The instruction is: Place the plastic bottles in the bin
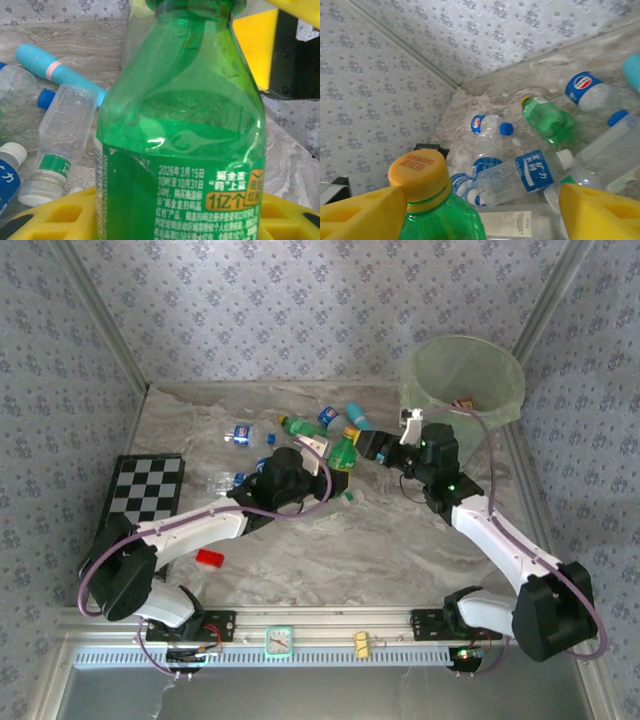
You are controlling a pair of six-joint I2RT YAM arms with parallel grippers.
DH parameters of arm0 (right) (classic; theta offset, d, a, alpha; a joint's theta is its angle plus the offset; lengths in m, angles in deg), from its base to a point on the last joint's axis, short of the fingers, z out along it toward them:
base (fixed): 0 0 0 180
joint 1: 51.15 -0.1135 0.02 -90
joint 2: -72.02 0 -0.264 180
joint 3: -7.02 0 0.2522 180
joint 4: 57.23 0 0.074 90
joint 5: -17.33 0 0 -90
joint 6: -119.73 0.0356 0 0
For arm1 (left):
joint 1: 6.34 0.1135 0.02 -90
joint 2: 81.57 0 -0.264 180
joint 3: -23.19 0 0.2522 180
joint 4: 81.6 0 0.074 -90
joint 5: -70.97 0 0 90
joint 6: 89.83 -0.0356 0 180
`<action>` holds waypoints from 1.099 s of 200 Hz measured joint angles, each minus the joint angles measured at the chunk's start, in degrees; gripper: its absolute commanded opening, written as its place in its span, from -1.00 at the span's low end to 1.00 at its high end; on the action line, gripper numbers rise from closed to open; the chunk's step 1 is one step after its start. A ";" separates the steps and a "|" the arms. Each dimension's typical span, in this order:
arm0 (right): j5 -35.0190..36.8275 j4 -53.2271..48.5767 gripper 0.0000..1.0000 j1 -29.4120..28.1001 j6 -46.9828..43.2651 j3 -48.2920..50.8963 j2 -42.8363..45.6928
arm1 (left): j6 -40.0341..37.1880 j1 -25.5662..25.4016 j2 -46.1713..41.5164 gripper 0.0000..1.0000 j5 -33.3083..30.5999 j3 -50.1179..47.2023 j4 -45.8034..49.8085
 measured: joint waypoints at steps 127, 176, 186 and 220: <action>-4.83 1.57 0.02 -2.84 -0.79 -4.46 -5.53 | 0.28 0.11 0.00 0.04 6.19 -0.70 -0.13; -2.75 -1.49 -0.23 -3.91 -4.07 -5.95 -5.86 | 0.13 0.11 -0.24 0.24 6.19 -0.70 -0.11; -2.36 -1.95 -0.26 -3.93 -4.52 -6.25 -5.86 | 0.11 0.11 -0.37 0.39 6.38 -0.70 -0.07; -0.39 -6.03 -0.28 -3.91 -7.67 -8.61 -5.79 | 0.35 0.00 -2.40 0.84 4.76 -0.92 -0.13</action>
